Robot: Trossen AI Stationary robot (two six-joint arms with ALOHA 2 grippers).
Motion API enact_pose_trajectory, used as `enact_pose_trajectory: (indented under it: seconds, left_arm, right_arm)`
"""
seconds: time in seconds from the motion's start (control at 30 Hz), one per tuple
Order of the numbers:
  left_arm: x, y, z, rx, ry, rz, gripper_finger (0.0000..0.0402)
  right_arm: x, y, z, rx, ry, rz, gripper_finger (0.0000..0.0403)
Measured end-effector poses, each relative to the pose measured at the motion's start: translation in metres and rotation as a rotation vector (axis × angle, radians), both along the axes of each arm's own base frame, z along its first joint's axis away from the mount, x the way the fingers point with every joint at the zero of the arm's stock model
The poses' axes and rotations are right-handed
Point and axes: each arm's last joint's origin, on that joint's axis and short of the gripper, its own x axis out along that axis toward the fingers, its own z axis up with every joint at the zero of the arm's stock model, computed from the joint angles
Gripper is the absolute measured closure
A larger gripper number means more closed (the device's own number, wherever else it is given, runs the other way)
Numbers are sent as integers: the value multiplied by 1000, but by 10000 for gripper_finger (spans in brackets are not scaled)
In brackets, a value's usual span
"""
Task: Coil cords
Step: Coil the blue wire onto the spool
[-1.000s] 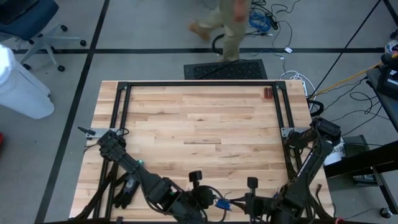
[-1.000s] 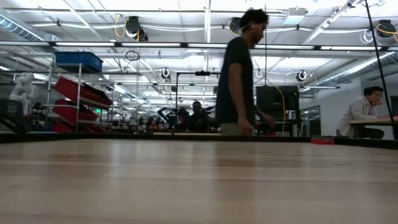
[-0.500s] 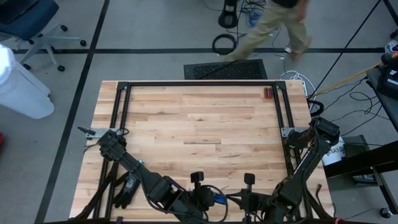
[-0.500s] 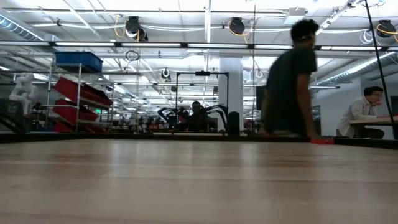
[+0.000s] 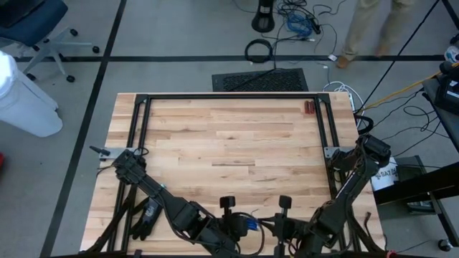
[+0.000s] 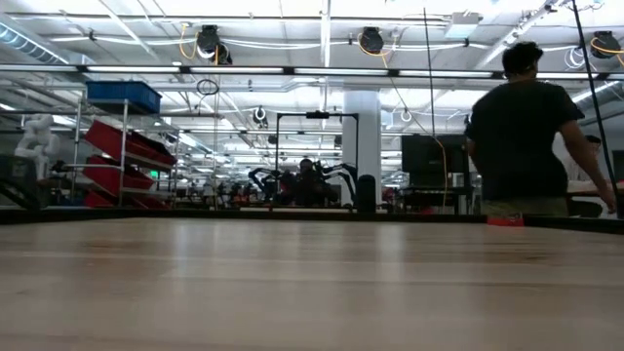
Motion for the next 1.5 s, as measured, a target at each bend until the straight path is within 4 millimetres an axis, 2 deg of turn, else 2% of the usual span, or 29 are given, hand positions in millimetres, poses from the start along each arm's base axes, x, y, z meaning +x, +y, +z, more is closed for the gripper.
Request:
enact_pose_trajectory:
  seconds: [0.33, 0.9, 1.0, 1.27, 1.5]
  left_arm:
    - [9, 13, 1, -25, 10, 12, 361]
    - [12, 13, 5, 6, -30, -14, 358]
    - [12, 13, 5, 34, -29, -46, 338]
    - [15, 17, 5, 59, -32, -61, 255]
    - [18, 17, 14, 46, -83, -69, 244]
  right_arm:
    - [18, -4, -7, -45, -24, -29, 403]
    - [23, -7, -6, -26, -17, -22, 403]
    - [24, -7, -6, -29, -21, -17, 403]
    - [29, -3, -1, 12, -35, 51, 403]
    - [34, -3, 2, 43, -37, 106, 403]
